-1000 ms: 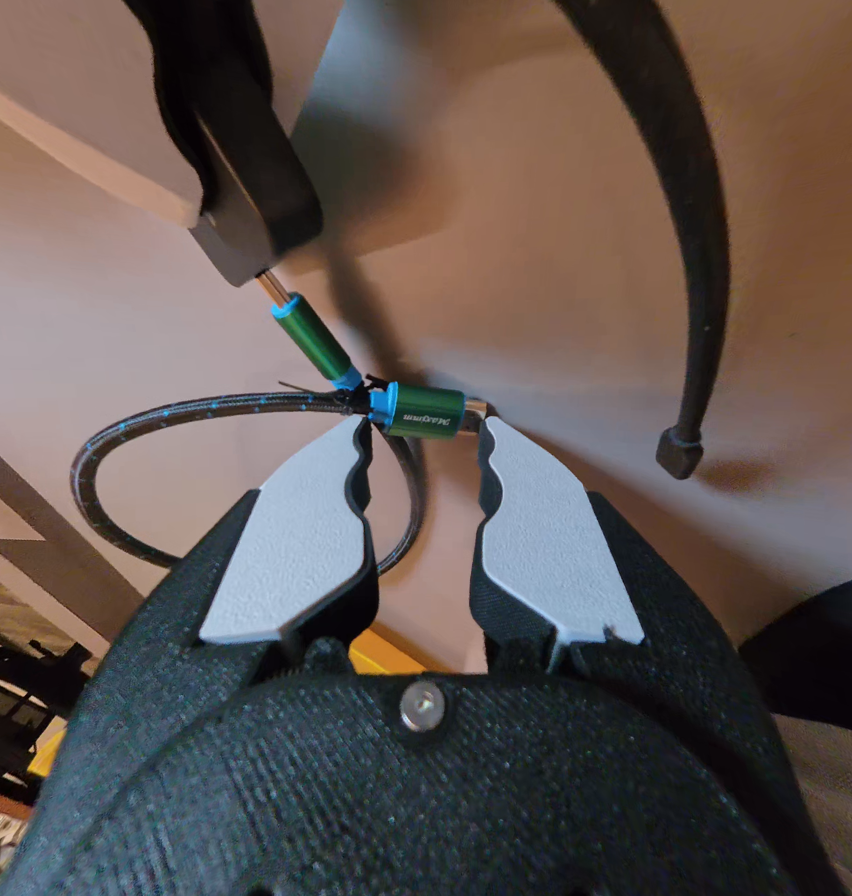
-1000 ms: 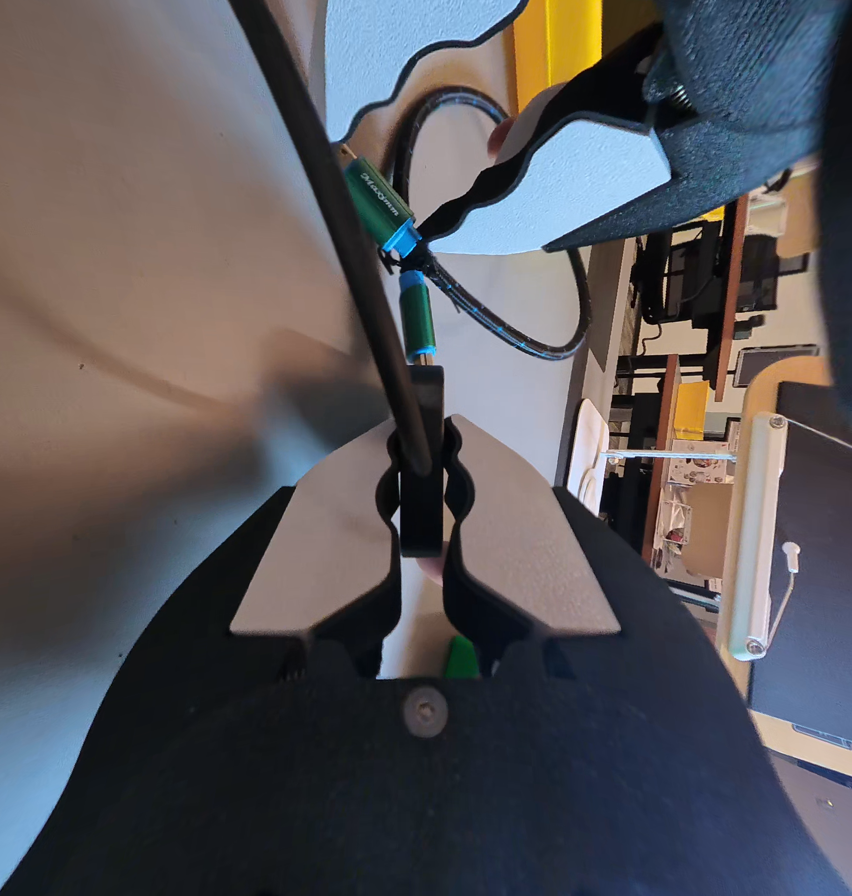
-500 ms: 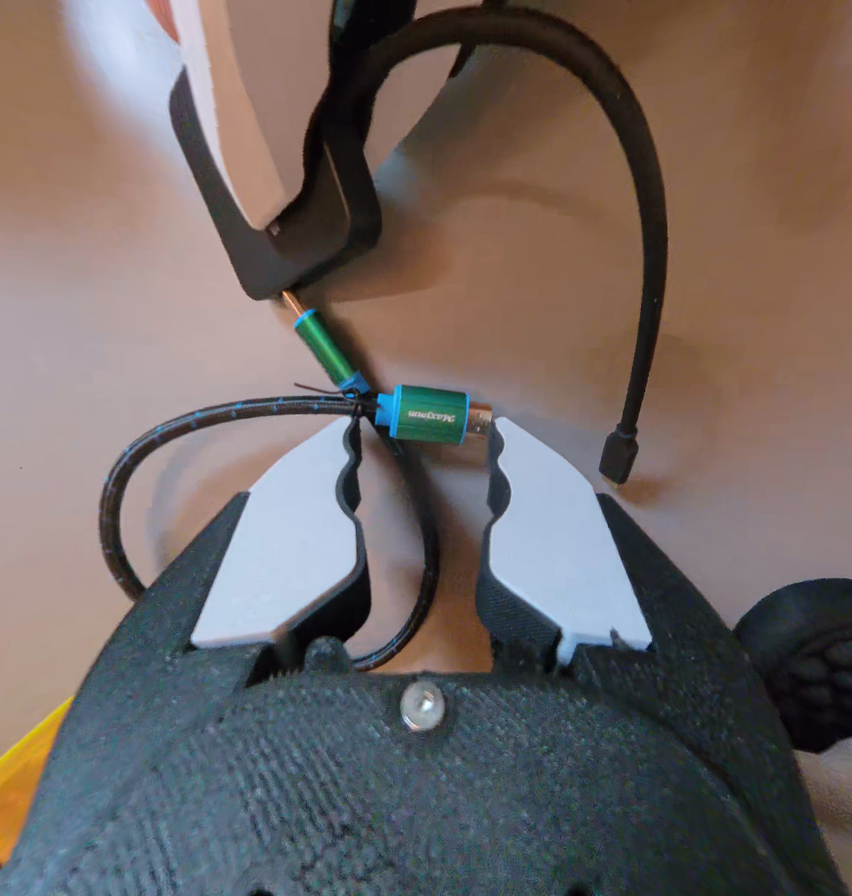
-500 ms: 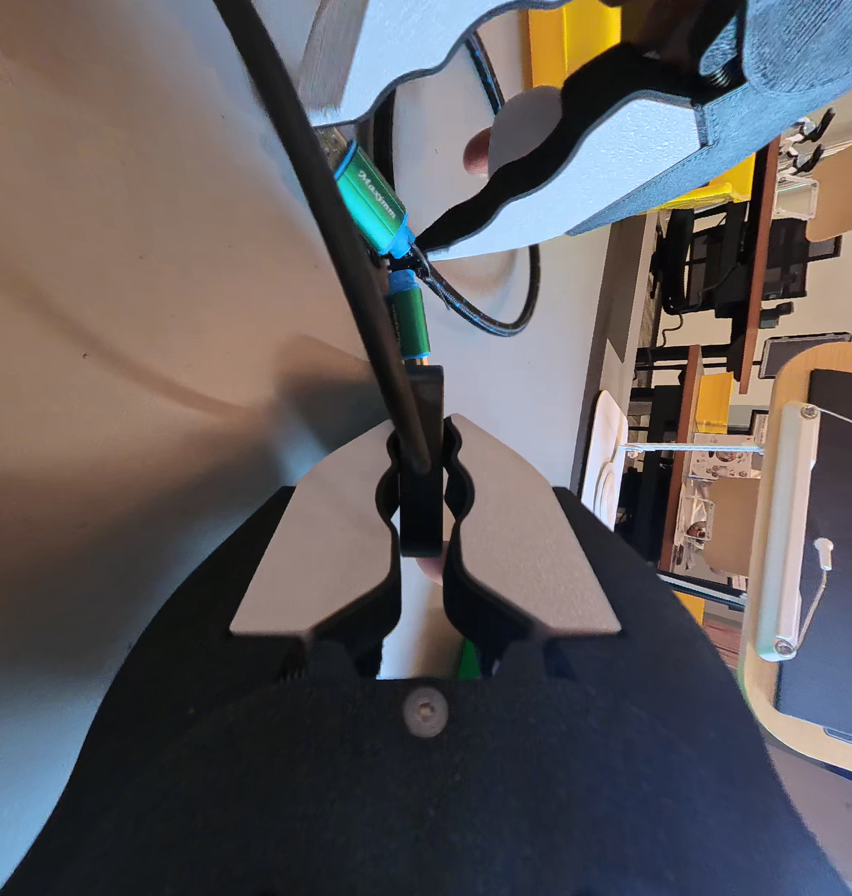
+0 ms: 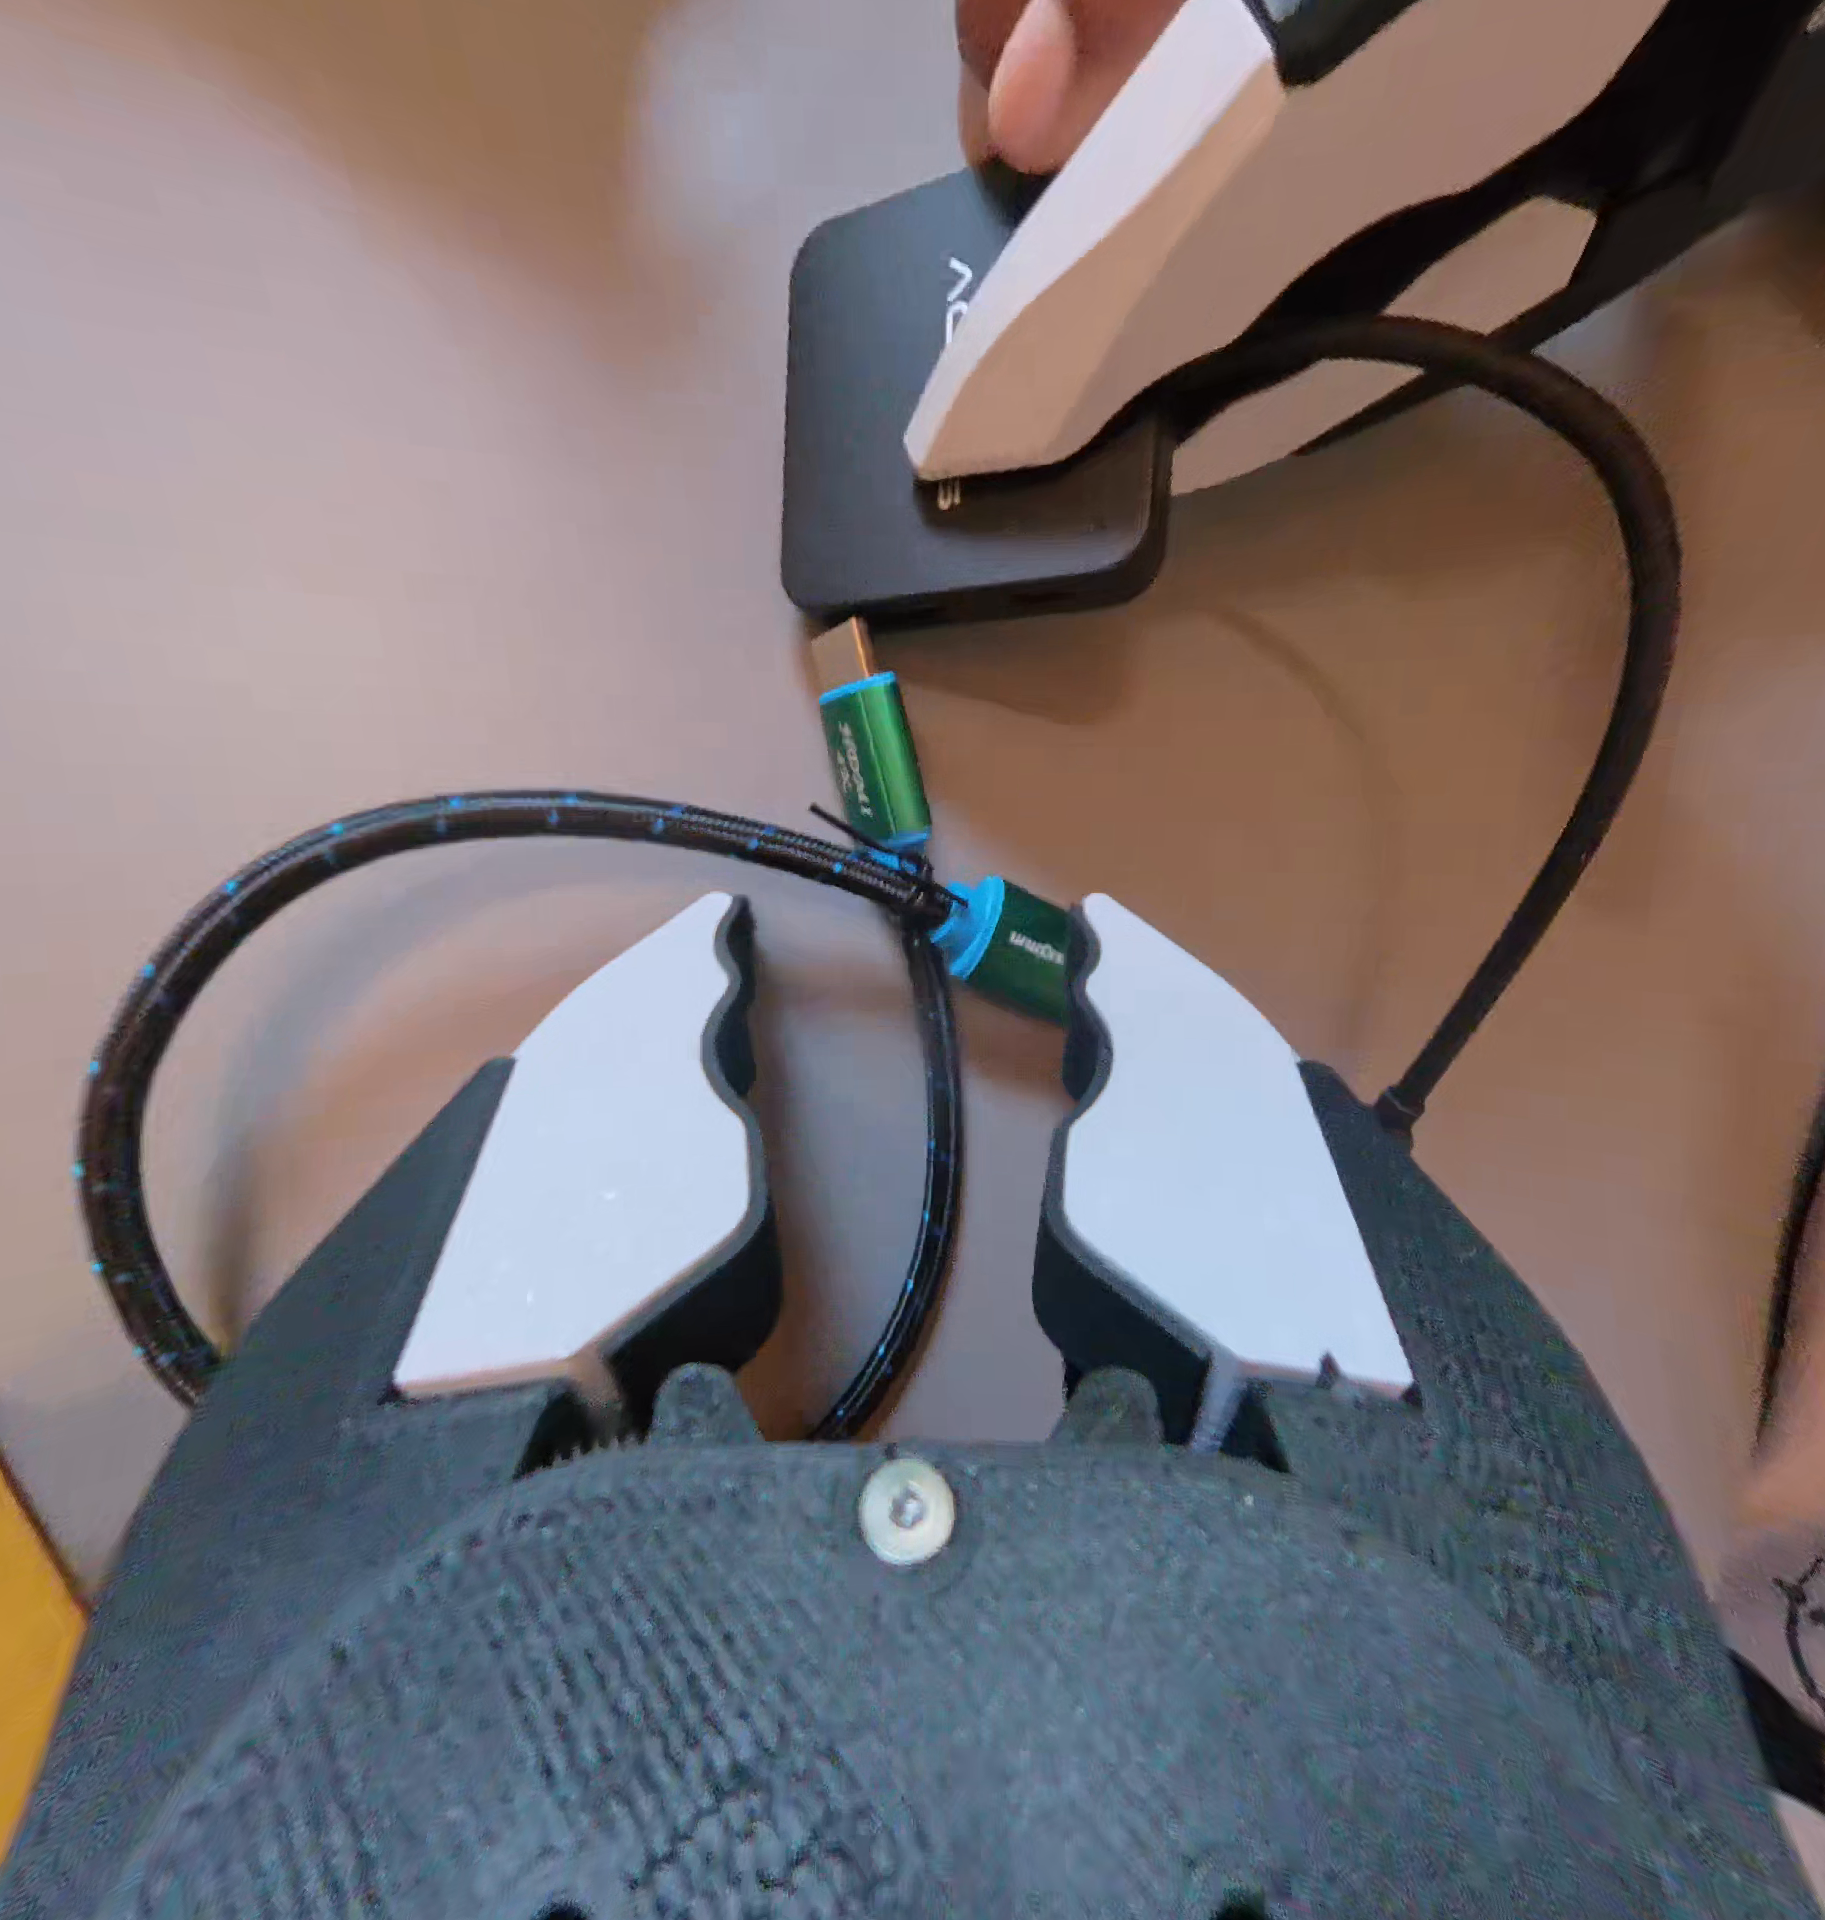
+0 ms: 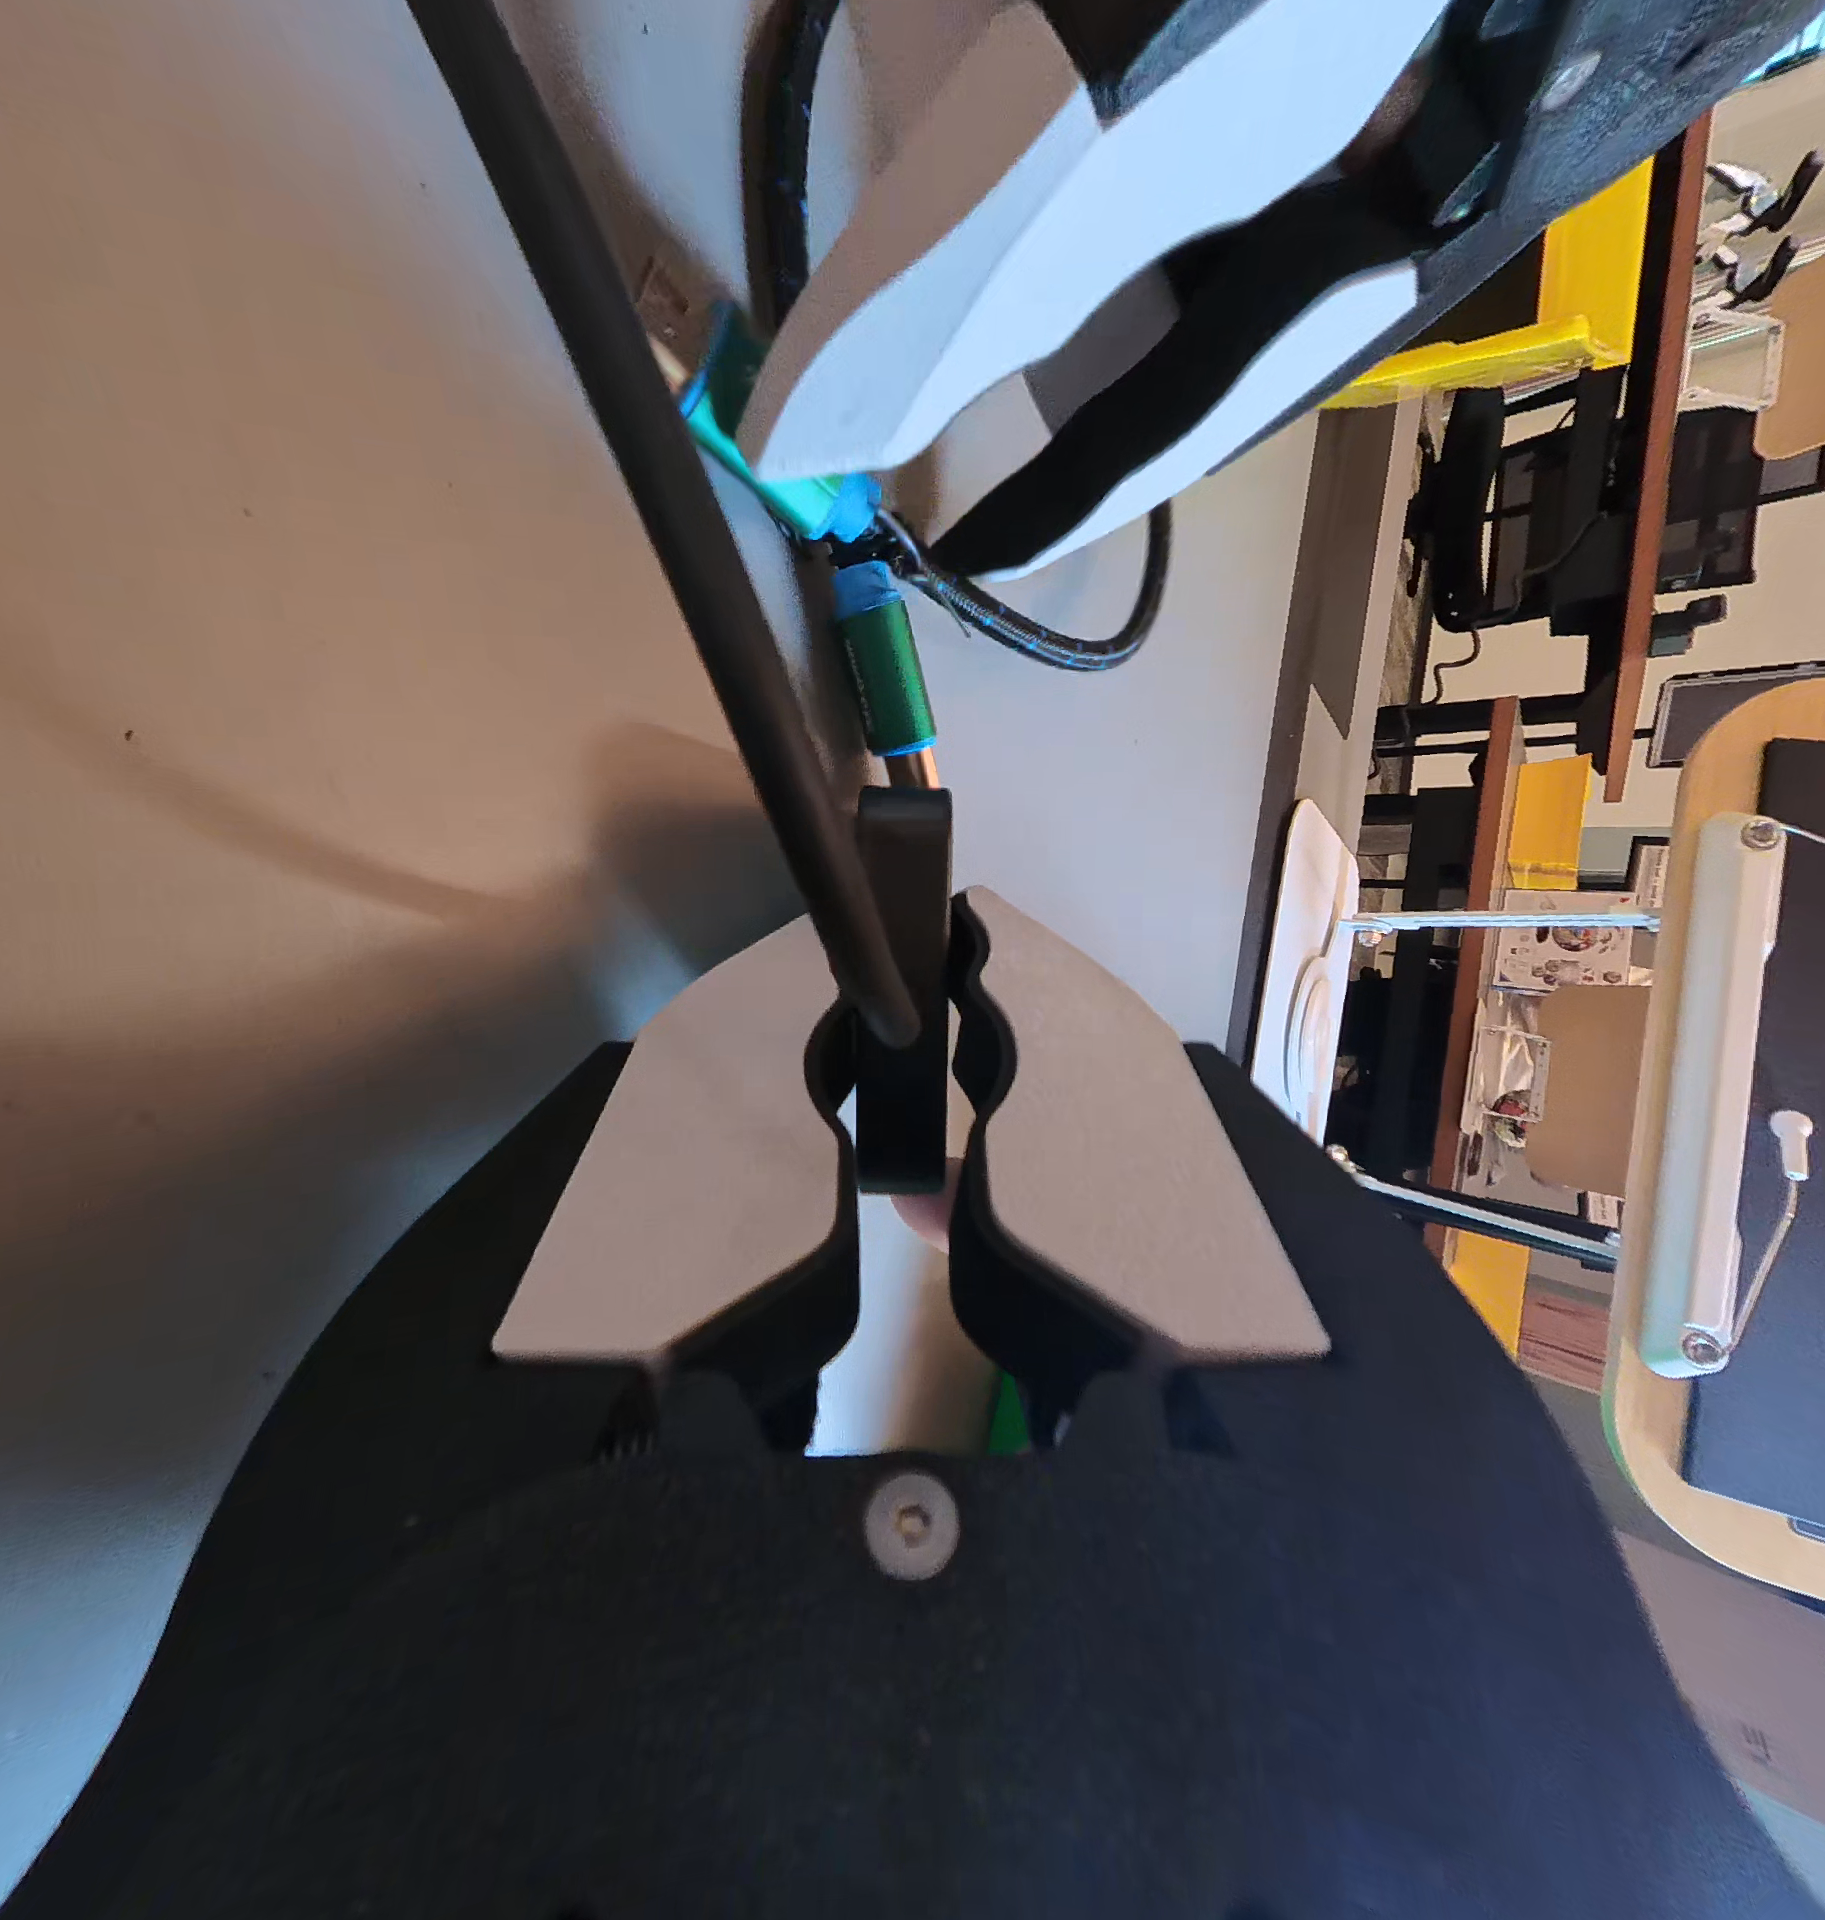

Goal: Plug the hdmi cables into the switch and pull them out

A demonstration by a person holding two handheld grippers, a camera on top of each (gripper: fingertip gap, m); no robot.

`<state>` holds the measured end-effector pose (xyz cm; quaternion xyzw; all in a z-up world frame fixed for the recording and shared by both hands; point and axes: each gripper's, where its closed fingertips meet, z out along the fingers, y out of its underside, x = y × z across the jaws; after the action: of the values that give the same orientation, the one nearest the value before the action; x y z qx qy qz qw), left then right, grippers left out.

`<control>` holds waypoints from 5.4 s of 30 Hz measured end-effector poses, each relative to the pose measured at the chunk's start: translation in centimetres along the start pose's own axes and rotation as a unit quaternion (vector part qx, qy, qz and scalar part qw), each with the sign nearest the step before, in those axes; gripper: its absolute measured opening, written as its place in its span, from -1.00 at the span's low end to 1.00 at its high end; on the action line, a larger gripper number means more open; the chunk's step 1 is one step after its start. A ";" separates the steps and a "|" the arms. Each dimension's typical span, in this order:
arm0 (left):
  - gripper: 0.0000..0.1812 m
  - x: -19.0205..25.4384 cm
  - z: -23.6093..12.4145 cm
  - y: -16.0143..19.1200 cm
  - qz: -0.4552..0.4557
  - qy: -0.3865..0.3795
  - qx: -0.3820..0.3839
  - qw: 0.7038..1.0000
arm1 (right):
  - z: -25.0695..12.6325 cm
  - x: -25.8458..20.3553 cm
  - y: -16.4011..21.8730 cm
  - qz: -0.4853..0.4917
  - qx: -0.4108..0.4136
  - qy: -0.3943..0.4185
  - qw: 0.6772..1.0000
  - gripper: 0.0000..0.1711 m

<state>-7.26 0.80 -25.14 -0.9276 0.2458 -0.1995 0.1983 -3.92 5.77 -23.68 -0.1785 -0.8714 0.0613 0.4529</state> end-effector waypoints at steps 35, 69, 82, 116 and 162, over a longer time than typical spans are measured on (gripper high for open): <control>-0.86 -1.3 -0.5 -4.3 0.189 -0.245 0.022 0.951 | -1.4 0.8 0.6 0.105 0.035 -0.021 0.994 -0.84; -0.87 0.9 -2.1 -5.8 0.136 -0.104 0.151 0.974 | -4.2 2.4 -0.4 0.148 0.096 -0.038 0.984 -0.85; -0.88 1.1 -1.4 -6.1 0.143 -0.137 0.127 0.972 | -3.9 2.0 -0.4 0.177 0.102 -0.056 0.977 -0.85; -0.74 3.6 -23.3 -11.3 0.157 -0.279 0.488 0.812 | -17.5 21.1 1.0 0.012 -0.104 0.193 0.976 -0.83; -0.44 -9.9 -12.7 5.7 -0.009 -0.294 0.012 0.956 | -18.1 8.7 20.0 0.169 -0.286 -0.024 0.943 -0.65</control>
<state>-23.26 -1.95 -19.78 -0.9449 0.1658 0.0776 0.2714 11.26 26.50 -11.84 -0.4438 -0.8199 -0.1100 0.3445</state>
